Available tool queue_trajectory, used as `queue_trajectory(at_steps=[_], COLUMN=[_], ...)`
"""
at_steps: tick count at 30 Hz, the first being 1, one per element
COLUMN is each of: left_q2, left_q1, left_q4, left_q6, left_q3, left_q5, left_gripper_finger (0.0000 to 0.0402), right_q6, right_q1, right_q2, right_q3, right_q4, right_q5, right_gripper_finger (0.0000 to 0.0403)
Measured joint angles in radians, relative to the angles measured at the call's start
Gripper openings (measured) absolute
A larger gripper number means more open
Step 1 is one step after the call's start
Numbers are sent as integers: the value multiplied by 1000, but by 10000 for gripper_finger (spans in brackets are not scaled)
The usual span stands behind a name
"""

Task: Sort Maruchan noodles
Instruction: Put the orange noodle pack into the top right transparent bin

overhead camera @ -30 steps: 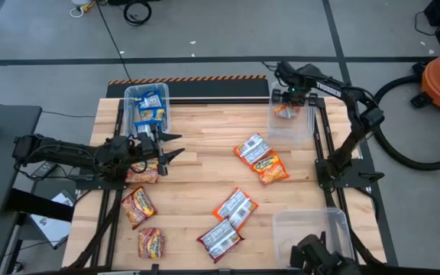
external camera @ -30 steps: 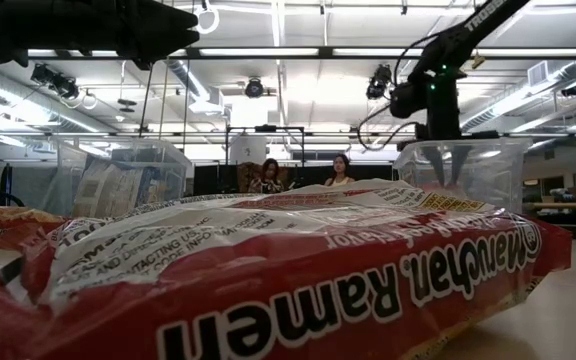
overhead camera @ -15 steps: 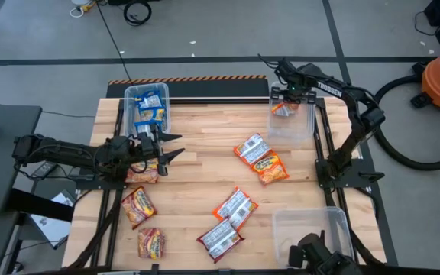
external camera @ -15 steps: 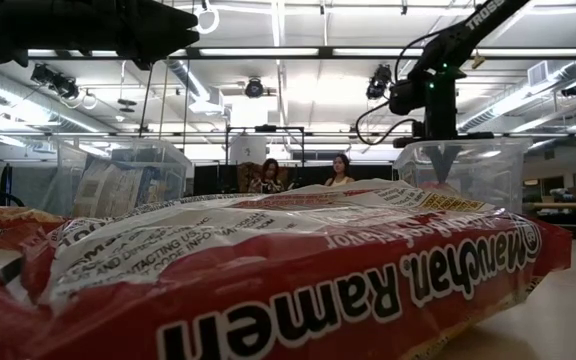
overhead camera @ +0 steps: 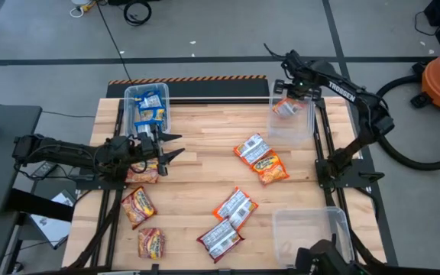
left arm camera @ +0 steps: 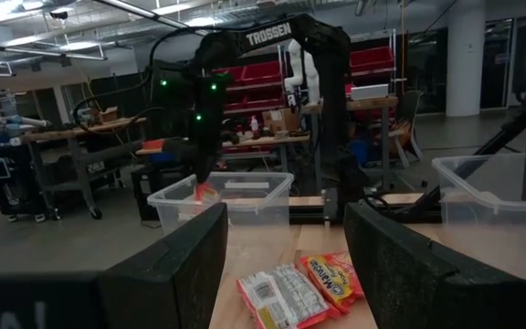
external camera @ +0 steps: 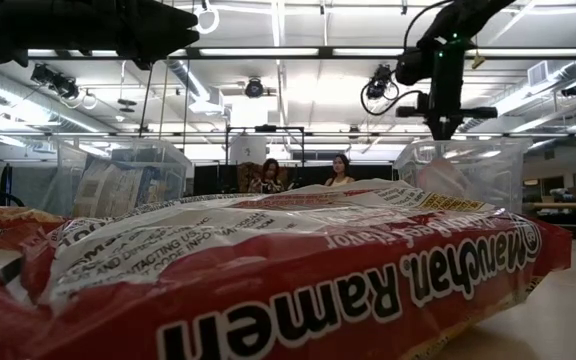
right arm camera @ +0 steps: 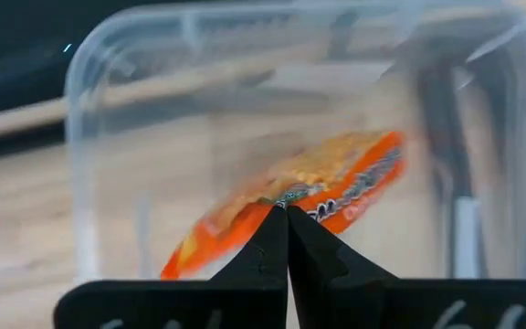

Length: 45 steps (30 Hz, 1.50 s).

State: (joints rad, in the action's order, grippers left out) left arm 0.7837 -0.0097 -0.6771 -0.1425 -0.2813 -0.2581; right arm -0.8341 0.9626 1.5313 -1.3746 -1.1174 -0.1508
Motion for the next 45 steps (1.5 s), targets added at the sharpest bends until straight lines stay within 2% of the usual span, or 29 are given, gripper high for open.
queue_trajectory(at_steps=[7,14,29,35,42,45], left_q2=[0,0,0,0,0,0], left_q1=[0,0,0,0,0,0], left_q4=[9,17,17,17,16,16], left_q6=[0,0,0,0,0,0], left_q3=[0,0,0,0,0,0], left_q5=[0,0,0,0,0,0], left_gripper_finger=[228,228,228,228,228,228], right_q6=[-5,-13,2,48,61,87], right_q1=[25,45,55,55,50,38], right_q2=[78,100,99,99,99,99], right_q3=[31,31,31,31,31,23], right_q4=[115,105,101,122,119,125], right_q5=[-38,-90,-204,-184,-128,-124], right_gripper_finger=[2,15,97,77,10,12])
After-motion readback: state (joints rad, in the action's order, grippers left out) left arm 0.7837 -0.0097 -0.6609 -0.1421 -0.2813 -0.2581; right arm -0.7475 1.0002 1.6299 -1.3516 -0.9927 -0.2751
